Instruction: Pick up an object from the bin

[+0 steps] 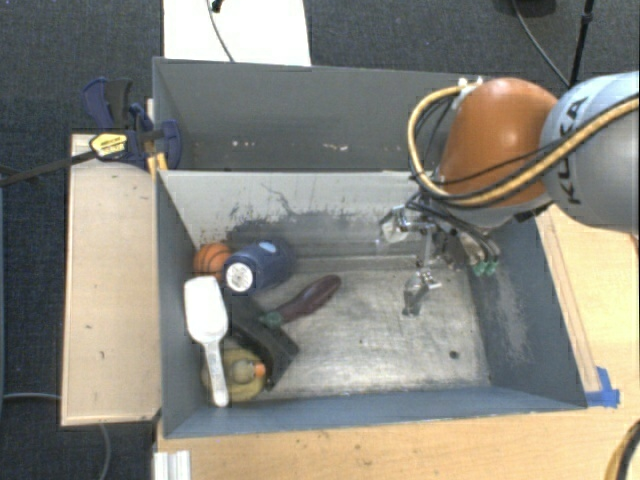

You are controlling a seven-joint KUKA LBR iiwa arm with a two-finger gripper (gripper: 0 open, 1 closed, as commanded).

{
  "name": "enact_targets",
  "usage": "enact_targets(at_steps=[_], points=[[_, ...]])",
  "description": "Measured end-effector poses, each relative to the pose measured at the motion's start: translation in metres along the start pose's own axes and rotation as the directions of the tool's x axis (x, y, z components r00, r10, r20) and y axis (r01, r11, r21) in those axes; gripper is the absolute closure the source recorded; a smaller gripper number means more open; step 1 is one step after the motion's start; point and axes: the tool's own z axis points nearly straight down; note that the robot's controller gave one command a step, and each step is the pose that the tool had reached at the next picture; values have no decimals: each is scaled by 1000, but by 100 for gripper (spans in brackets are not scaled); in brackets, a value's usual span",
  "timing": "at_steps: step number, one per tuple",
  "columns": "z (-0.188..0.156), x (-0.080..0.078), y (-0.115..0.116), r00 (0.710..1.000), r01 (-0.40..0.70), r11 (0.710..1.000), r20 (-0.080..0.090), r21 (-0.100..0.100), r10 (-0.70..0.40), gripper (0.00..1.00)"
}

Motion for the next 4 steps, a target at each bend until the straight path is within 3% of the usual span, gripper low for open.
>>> enact_targets(at_steps=[1, 2, 3, 4], points=[[-9, -14, 14, 999, 35, 999, -3, 2, -35, 0], [40, -22, 43, 999, 36, 999, 6, 3, -36, 0], [60, -13, 95, 991, 136, 991, -11, -1, -136, 0], [100, -44, 119, 998, 61, 998, -2, 4, -61, 100]])
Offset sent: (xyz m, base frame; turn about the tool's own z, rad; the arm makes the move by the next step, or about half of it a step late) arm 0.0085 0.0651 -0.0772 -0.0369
